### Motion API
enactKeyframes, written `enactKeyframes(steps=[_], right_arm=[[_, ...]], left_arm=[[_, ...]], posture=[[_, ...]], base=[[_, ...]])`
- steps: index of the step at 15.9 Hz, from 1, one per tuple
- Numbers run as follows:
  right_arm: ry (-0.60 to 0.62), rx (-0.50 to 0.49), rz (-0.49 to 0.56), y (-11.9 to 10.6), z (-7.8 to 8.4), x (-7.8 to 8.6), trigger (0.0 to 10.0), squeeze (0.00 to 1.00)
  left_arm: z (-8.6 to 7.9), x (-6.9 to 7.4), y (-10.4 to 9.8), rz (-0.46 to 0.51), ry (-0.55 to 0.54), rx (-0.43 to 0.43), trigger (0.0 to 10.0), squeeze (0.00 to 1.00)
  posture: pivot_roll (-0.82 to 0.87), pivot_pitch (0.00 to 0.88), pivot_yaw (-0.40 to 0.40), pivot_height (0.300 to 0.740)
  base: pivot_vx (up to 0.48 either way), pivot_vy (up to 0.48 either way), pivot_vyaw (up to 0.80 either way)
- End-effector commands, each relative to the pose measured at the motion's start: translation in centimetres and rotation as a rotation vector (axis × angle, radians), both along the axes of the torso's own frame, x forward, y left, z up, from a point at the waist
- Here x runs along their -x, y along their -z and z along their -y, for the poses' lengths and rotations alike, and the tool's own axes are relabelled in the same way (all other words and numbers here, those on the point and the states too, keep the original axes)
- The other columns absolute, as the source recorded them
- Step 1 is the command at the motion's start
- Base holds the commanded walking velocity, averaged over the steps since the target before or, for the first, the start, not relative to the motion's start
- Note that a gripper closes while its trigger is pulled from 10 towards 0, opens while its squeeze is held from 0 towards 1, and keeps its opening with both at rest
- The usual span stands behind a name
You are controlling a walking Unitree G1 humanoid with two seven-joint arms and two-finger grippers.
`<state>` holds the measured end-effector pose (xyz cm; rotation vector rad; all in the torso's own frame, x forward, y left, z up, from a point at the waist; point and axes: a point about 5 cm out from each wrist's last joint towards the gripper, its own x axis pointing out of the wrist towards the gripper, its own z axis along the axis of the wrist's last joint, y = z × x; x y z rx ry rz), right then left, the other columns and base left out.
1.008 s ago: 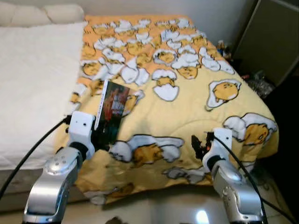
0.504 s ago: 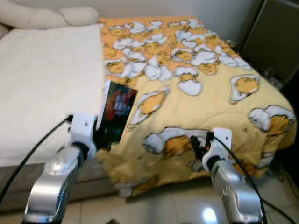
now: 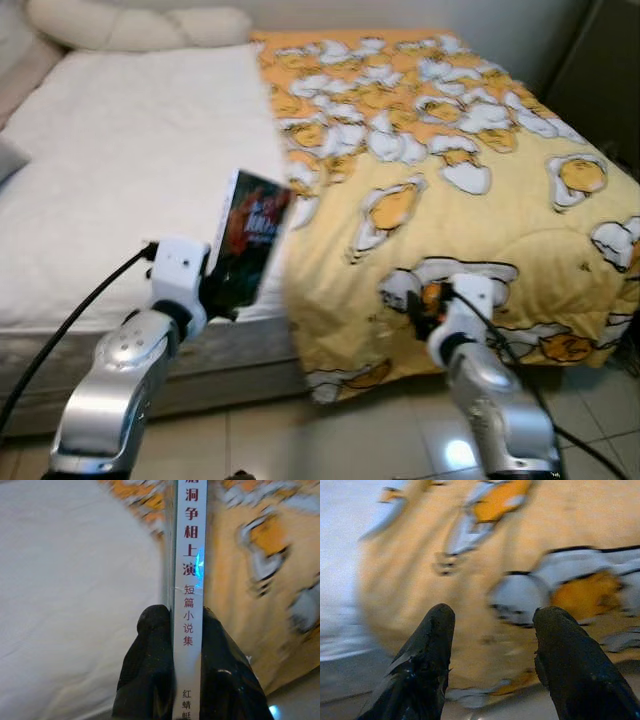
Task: Clean up the room
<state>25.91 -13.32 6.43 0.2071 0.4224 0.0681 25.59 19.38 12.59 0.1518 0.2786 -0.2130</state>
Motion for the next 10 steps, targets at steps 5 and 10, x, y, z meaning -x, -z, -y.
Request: enactKeyframes(steps=[5,10], right_arm=[[0.018,0.014,0.006,-0.14,0.79,-0.34,10.0,0.00],[0.017,0.016,0.008,-0.15,0.93,-0.40,10.0,0.00]], left_arm=[[0.26,-0.38,-0.97,0.047,0.001,0.002,10.0,0.00],[0.41,-0.46,-0.91,0.045,0.001,0.006,10.0,0.00]], posture=[[-0.05,0.000,-0.013,0.740],[-0.06,0.000,-0.012,0.740]], base=[[0.000,0.420,0.00],[0.000,0.423,0.00]])
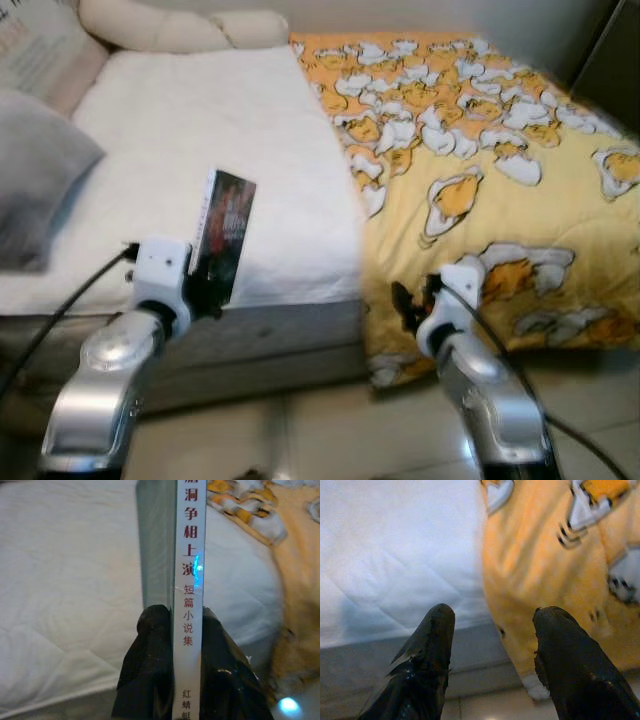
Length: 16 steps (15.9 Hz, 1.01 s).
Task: Clean up the room
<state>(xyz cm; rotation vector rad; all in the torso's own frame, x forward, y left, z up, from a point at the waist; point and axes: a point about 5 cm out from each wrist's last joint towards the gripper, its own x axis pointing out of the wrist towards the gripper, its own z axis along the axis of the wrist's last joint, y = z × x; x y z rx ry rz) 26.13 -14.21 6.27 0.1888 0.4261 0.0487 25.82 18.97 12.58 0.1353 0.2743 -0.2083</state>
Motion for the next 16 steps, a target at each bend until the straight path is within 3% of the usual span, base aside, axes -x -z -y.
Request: enactKeyframes(steps=[1,7,16], right_arm=[[0.001,-0.006,0.014,-0.33,0.02,-0.21,10.0,0.00],[-0.004,-0.006,0.018,-0.41,-0.06,-0.30,10.0,0.00],[-0.006,-0.008,0.016,-0.54,-0.14,-0.40,10.0,0.00]], left_arm=[[0.00,-0.28,-0.91,0.042,0.008,-0.010,10.0,0.00],[-0.07,-0.40,-0.98,0.047,0.006,-0.010,10.0,0.00],[-0.48,-0.88,-1.73,0.094,-0.034,-0.002,10.0,0.00]], posture=[[-0.06,0.000,-0.012,0.740],[-0.06,0.000,-0.011,0.740],[-0.06,0.000,-0.011,0.740]], base=[[0.000,0.424,0.00],[0.000,0.423,0.00],[0.029,0.000,0.00]])
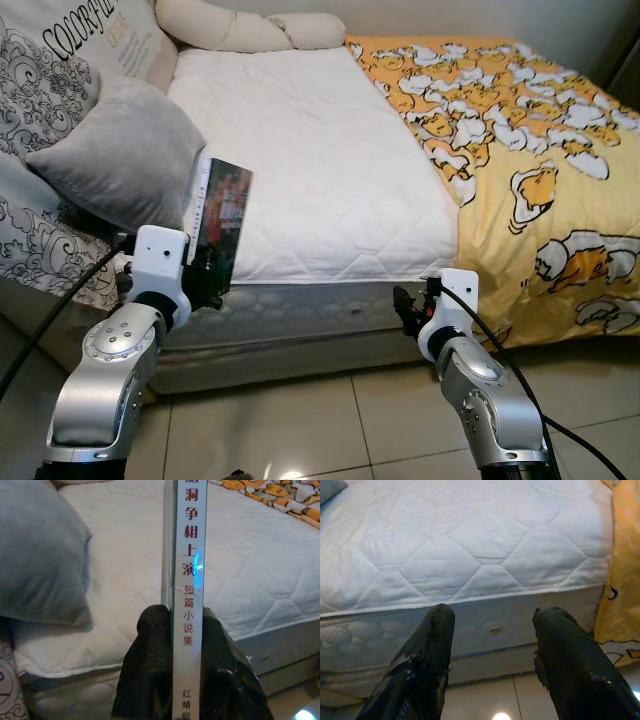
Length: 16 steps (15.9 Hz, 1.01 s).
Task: Clean up the room
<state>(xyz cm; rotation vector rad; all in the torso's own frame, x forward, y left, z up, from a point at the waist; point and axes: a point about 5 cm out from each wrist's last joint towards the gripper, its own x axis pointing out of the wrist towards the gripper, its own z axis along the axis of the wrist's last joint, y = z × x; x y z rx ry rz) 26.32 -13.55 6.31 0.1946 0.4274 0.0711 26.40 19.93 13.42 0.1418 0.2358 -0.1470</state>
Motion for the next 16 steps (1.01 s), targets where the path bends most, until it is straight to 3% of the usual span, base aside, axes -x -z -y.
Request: enactKeyframes(steps=[1,13,16], right_arm=[[0.014,0.003,0.015,-0.49,0.54,-0.21,10.0,0.00],[-0.034,0.014,0.024,-0.75,0.35,-0.27,10.0,0.00],[-0.076,0.035,0.028,-0.92,-0.29,-0.18,10.0,0.00]], left_arm=[[0.50,-0.29,-0.89,0.051,0.024,0.008,10.0,0.00],[0.10,-0.23,-0.85,0.043,0.018,-0.007,10.0,0.00],[0.01,-0.23,-0.89,0.044,0.015,-0.008,10.0,0.00]], posture=[[-0.06,0.000,-0.011,0.740],[-0.06,0.000,-0.013,0.740],[-0.06,0.000,-0.013,0.740]], base=[[0.281,0.000,0.00],[0.312,0.000,0.00],[0.330,0.000,0.73]])
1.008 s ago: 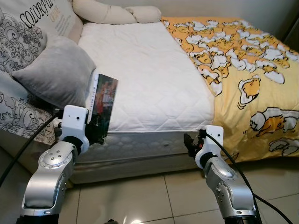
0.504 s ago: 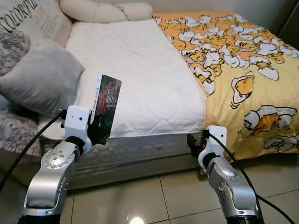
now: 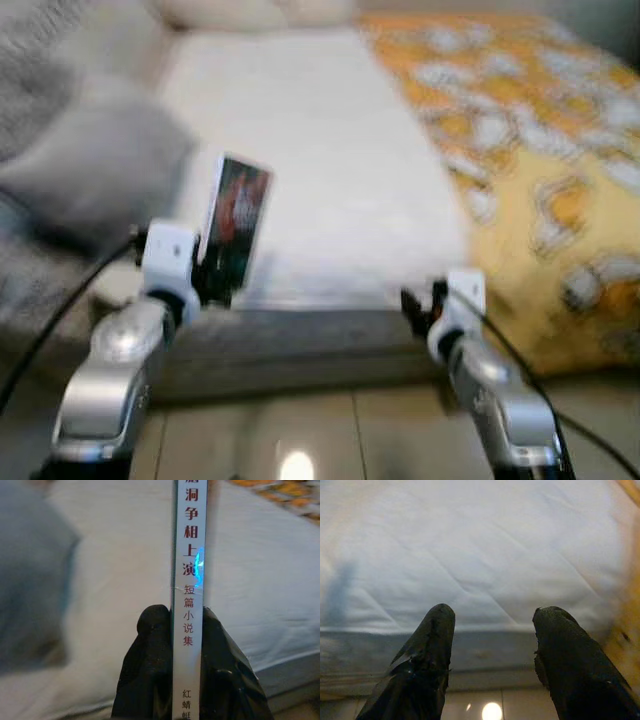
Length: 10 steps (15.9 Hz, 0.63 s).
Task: Clean up the room
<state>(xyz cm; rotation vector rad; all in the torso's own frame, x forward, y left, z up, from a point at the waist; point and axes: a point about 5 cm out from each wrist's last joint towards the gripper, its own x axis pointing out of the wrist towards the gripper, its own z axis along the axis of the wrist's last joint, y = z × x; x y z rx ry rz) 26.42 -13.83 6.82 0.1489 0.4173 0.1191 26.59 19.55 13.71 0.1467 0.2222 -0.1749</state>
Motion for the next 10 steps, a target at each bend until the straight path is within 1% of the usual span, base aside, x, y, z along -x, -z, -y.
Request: enactKeyframes(steps=[1,3,10], right_arm=[[-0.023,0.001,0.015,-0.44,-0.60,-0.08,10.0,0.00],[0.005,-0.010,0.019,-0.39,-0.21,-0.13,10.0,0.00],[-0.010,-0.005,0.015,0.05,-0.29,-0.27,10.0,0.00]], left_arm=[[-0.41,-0.05,-0.62,0.033,-0.015,-0.007,10.0,0.00],[-0.60,-0.09,-0.68,0.036,-0.017,-0.012,10.0,0.00],[-0.58,-0.07,-0.67,0.038,-0.014,-0.009,10.0,0.00]], posture=[[-0.06,0.000,-0.013,0.740],[-0.05,0.000,-0.014,0.740],[-0.05,0.000,-0.014,0.740]], base=[[0.330,0.000,0.80],[0.332,0.000,0.00],[0.329,0.000,0.00]])
